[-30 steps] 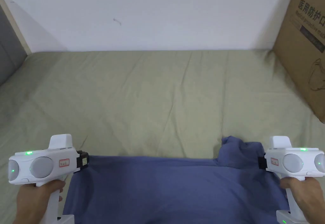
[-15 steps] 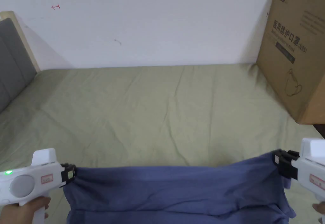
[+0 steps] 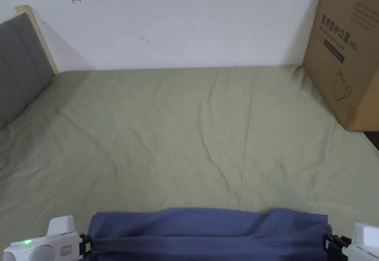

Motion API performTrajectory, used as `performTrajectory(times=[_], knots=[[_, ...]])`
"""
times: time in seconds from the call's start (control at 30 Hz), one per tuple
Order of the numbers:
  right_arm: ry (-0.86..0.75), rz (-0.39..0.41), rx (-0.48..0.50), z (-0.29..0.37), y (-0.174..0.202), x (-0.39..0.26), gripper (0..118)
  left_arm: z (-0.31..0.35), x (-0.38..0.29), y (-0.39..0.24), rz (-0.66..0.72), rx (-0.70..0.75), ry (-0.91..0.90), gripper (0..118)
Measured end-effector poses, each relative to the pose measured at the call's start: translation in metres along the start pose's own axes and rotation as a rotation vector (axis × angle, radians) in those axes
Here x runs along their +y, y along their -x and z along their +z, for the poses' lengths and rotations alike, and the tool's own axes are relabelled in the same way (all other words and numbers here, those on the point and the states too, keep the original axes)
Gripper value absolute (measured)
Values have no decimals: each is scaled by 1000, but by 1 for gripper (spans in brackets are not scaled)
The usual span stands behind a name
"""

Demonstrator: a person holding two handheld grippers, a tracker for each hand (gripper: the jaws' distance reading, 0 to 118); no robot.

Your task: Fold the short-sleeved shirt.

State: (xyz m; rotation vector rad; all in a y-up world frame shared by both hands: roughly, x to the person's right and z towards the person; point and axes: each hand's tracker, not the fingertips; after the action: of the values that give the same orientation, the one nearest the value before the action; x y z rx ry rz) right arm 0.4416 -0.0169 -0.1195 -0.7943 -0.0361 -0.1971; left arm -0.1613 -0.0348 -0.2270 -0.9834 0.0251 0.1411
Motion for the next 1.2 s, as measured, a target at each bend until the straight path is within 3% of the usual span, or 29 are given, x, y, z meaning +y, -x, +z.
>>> performTrajectory(times=[0.2, 0.27, 0.3, 0.37, 0.4, 0.43, 0.47, 0.5, 0.67, 0.83, 0.9, 1.0, 1.07, 1.1, 1.13, 1.17, 1.2], knots=[[72, -39, -68, -27, -9, -20, 2, -12, -19, -7, -30, 52, 17, 1], [53, -48, -69, -19, -4, -18, 5, -7, -16, -9, -31, 60, 9, 25], [40, -50, -66, -15, -2, -15, 13, -4, -13, -9, -14, 57, 11, 44], [5, -39, -79, 0, 7, -5, 23, 9, -7, -10, 12, 31, 8, 59], [-20, -26, -86, 6, 9, 1, 38, 14, -4, -11, 21, 27, -1, 74], [-57, -7, -103, 14, 12, 10, 70, 23, 0, -13, 38, 21, -31, 98], [-101, 5, -98, 23, 16, 19, 86, 42, 4, -19, 49, 11, -80, 108], [-147, 15, -98, 36, 24, 28, 94, 55, 8, -22, 58, 3, -115, 111], [-418, 64, -59, 92, 60, 81, 93, 122, 41, -50, 75, -72, -436, 111], [-614, 131, -84, 126, 98, 116, 93, 169, 64, -83, -7, -19, -698, 110], [-663, 161, -95, 133, 114, 123, 93, 178, 66, -96, -40, -7, -773, 105], [-686, 186, -127, 135, 130, 126, 85, 175, 71, -106, -98, -6, -841, 83], [-710, 183, -131, 135, 136, 123, 67, 173, 69, -110, -102, -34, -846, 54], [-718, 184, -131, 136, 139, 122, 53, 172, 67, -112, -106, -45, -852, 36], [-725, 197, -137, 136, 142, 121, 30, 167, 67, -112, -114, -55, -855, 11], [-726, 205, -141, 135, 143, 122, 10, 165, 65, -113, -123, -62, -857, 0], [-726, 212, -147, 134, 145, 122, 0, 164, 63, -114, -135, -67, -854, 0]])
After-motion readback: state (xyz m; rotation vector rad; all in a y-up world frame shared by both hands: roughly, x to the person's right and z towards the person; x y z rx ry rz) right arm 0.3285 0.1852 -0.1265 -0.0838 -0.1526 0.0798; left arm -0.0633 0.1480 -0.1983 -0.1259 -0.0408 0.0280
